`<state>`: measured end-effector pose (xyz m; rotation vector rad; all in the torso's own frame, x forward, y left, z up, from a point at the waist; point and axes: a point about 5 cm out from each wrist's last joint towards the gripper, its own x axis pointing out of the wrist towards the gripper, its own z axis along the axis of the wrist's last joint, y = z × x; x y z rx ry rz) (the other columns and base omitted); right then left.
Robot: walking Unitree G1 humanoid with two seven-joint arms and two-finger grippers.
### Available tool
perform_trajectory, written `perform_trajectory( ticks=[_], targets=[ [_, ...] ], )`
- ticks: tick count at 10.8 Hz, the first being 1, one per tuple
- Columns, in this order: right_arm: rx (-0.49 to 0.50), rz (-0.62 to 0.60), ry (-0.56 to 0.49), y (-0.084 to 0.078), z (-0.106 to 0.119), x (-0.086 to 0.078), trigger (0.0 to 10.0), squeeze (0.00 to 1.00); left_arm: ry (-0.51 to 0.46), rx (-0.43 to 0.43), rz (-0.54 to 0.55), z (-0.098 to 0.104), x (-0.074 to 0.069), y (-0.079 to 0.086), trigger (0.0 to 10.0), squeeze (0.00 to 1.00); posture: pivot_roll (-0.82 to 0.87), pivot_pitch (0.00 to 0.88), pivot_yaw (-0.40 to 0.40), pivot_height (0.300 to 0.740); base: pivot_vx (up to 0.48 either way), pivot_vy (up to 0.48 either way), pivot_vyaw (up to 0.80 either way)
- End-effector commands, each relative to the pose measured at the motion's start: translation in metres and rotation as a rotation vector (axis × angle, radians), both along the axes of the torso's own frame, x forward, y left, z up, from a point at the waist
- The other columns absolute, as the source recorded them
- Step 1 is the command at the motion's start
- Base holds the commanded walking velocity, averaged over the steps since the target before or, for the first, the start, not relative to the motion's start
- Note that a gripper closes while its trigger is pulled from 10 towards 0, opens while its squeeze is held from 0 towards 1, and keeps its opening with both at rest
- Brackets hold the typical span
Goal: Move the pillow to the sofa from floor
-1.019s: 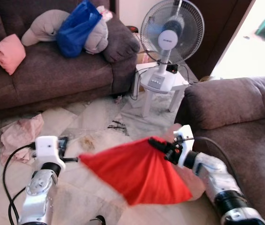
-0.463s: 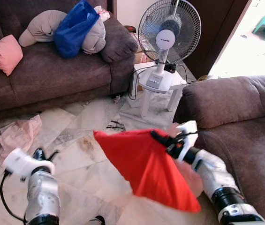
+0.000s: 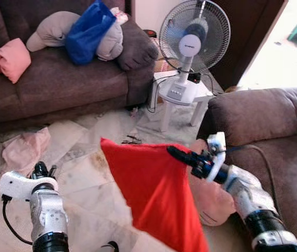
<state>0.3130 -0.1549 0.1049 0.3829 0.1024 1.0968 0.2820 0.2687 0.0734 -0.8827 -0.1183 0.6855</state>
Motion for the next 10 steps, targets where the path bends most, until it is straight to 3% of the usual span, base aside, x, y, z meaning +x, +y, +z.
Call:
perform_trajectory(
  ticks=[1, 5, 10],
  targets=[
    [0.055, 0.059, -0.109, -0.002, 0.024, 0.001, 10.0, 0.00, -0.001, -0.024, 0.014, -0.004, -0.001, 0.001, 10.0, 1.00, 0.11, 0.109, -0.062, 0.740, 0.000, 0.000, 0.00],
    [0.079, 0.184, -0.092, -0.006, 0.026, -0.013, 10.0, 0.00, -0.044, -0.055, 0.043, 0.000, 0.002, 0.003, 10.0, 1.00, 0.11, 0.093, -0.064, 0.740, 0.000, 0.000, 0.00],
    [0.088, 0.226, -0.077, -0.004, 0.030, -0.019, 10.0, 0.00, -0.079, -0.176, 0.054, -0.009, 0.011, -0.018, 10.0, 1.00, 0.10, 0.118, -0.078, 0.740, 0.000, 0.000, 0.00]
  ],
)
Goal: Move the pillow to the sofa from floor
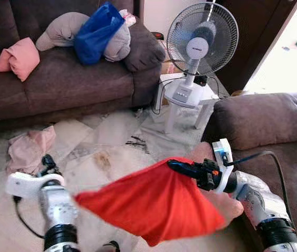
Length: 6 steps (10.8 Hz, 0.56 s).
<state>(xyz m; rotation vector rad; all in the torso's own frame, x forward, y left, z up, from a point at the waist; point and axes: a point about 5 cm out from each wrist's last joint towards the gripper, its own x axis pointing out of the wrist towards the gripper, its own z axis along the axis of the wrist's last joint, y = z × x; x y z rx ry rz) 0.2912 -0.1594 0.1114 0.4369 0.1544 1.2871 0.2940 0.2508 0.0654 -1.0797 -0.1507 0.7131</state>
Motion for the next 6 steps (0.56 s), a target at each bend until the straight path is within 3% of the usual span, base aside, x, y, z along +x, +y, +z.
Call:
perform_trajectory(
  ticks=[1, 2, 3, 4, 6],
  targets=[
    [0.060, 0.028, -0.111, 0.001, 0.024, 0.003, 10.0, 0.00, -0.001, -0.029, 0.016, -0.003, 0.001, -0.003, 10.0, 1.00, 0.09, 0.123, -0.081, 0.740, 0.000, 0.000, 0.00],
    [0.060, 0.031, -0.111, 0.000, 0.026, 0.004, 10.0, 0.00, -0.011, -0.075, 0.024, -0.003, 0.004, -0.007, 10.0, 1.00, 0.09, 0.126, -0.084, 0.740, 0.000, 0.000, 0.00],
    [0.057, 0.035, -0.111, 0.000, 0.027, 0.004, 10.0, 0.00, -0.003, -0.214, 0.061, -0.007, 0.008, -0.015, 10.0, 1.00, 0.09, 0.127, -0.084, 0.740, 0.000, 0.000, 0.00],
    [0.050, 0.035, -0.111, 0.000, 0.027, 0.005, 10.0, 0.00, 0.039, -0.324, 0.126, -0.011, 0.009, -0.023, 10.0, 0.00, 0.09, 0.128, -0.087, 0.740, 0.000, 0.000, 0.00],
    [0.050, 0.045, -0.109, 0.003, 0.027, 0.004, 10.0, 0.00, 0.070, -0.350, 0.134, -0.005, 0.013, -0.040, 10.0, 0.00, 0.10, 0.130, -0.086, 0.740, 0.000, 0.000, 0.00]
  ],
)
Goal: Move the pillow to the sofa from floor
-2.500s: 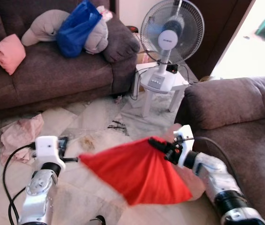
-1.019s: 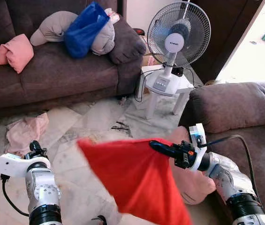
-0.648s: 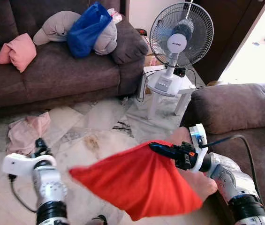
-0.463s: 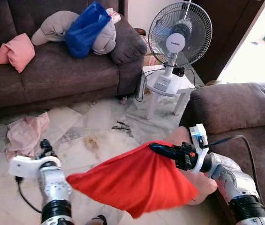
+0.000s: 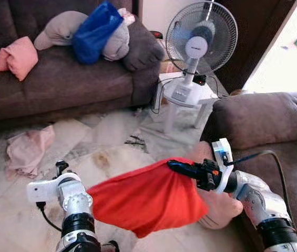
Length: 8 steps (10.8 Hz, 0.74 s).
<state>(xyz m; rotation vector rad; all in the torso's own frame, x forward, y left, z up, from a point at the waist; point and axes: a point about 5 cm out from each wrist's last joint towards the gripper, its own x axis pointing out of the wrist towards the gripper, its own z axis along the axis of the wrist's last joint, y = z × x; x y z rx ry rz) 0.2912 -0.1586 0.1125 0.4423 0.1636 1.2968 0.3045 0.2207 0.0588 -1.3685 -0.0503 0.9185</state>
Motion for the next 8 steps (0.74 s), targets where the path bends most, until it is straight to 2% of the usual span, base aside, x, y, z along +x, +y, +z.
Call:
perform_trajectory(
  ticks=[1, 3, 4, 6, 8],
  targets=[
    [0.047, 0.036, -0.116, 0.002, 0.025, 0.004, 10.0, 0.00, 0.036, -0.048, 0.002, -0.003, -0.001, -0.011, 10.0, 0.00, 0.10, 0.132, -0.084, 0.740, 0.000, 0.000, 0.00],
    [0.044, 0.033, -0.115, 0.002, 0.025, 0.004, 10.0, 0.00, 0.079, -0.040, 0.005, 0.000, -0.006, -0.011, 10.0, 0.00, 0.10, 0.133, -0.081, 0.740, 0.000, 0.000, 0.00],
    [0.040, 0.034, -0.112, 0.003, 0.024, 0.004, 10.0, 0.00, 0.069, -0.027, -0.037, 0.007, -0.005, -0.014, 10.0, 0.00, 0.11, 0.135, -0.080, 0.740, 0.000, 0.000, 0.00],
    [0.035, 0.041, -0.109, 0.005, 0.022, 0.004, 10.0, 0.00, 0.140, -0.088, -0.034, 0.000, -0.010, -0.016, 10.0, 0.00, 0.11, 0.133, -0.080, 0.740, 0.000, 0.000, 0.00],
    [0.031, 0.045, -0.110, 0.005, 0.023, 0.005, 10.0, 0.00, 0.208, -0.113, -0.095, -0.007, -0.010, -0.020, 10.0, 0.00, 0.11, 0.133, -0.083, 0.740, 0.000, 0.000, 0.00]
  ],
)
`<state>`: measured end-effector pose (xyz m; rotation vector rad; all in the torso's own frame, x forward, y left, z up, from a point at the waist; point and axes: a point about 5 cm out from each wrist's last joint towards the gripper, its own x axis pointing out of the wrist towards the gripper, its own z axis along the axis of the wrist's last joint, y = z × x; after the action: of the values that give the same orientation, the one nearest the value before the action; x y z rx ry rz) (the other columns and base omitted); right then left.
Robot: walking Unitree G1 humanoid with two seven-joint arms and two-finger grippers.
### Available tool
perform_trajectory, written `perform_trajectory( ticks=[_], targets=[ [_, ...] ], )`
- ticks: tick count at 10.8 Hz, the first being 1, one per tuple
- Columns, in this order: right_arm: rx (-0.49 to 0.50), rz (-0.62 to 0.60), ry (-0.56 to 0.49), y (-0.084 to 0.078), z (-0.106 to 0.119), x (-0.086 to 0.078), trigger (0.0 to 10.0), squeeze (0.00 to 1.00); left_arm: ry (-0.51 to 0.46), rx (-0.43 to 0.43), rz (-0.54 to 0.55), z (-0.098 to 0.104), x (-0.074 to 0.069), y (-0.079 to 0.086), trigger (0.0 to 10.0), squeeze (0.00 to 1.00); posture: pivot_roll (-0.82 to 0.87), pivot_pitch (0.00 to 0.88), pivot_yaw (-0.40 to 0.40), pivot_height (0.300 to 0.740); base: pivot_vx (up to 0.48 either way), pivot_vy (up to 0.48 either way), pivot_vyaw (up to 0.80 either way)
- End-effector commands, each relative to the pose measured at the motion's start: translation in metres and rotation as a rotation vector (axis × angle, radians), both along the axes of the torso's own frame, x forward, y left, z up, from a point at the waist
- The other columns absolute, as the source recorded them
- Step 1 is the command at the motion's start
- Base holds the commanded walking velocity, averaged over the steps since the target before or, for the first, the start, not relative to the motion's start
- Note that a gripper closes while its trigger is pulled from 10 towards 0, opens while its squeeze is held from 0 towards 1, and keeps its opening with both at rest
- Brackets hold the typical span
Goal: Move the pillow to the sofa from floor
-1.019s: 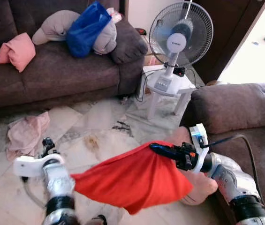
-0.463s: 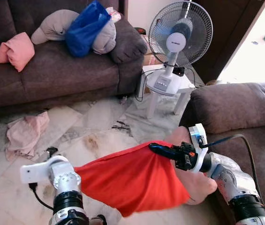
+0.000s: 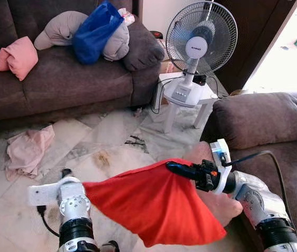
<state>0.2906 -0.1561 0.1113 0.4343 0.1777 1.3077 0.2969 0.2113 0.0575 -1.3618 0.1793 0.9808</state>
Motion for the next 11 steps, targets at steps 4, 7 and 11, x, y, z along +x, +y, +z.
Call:
perform_trajectory(
  ticks=[4, 7, 11],
  targets=[
    [0.035, 0.040, -0.117, 0.001, 0.026, 0.005, 10.0, 0.00, -0.001, -0.049, -0.074, -0.010, 0.010, -0.006, 10.0, 0.00, 0.09, 0.132, -0.089, 0.740, 0.000, 0.000, 0.00],
    [0.031, 0.051, -0.114, -0.001, 0.026, 0.004, 10.0, 0.00, -0.028, -0.073, -0.092, -0.012, 0.017, 0.004, 10.0, 0.00, 0.09, 0.130, -0.092, 0.740, 0.000, 0.000, 0.00],
    [0.015, 0.060, -0.120, -0.002, 0.028, 0.004, 10.0, 0.00, 0.076, -0.153, -0.304, -0.030, 0.020, -0.022, 10.0, 0.00, 0.08, 0.130, -0.095, 0.740, 0.000, 0.000, 0.00]
  ],
)
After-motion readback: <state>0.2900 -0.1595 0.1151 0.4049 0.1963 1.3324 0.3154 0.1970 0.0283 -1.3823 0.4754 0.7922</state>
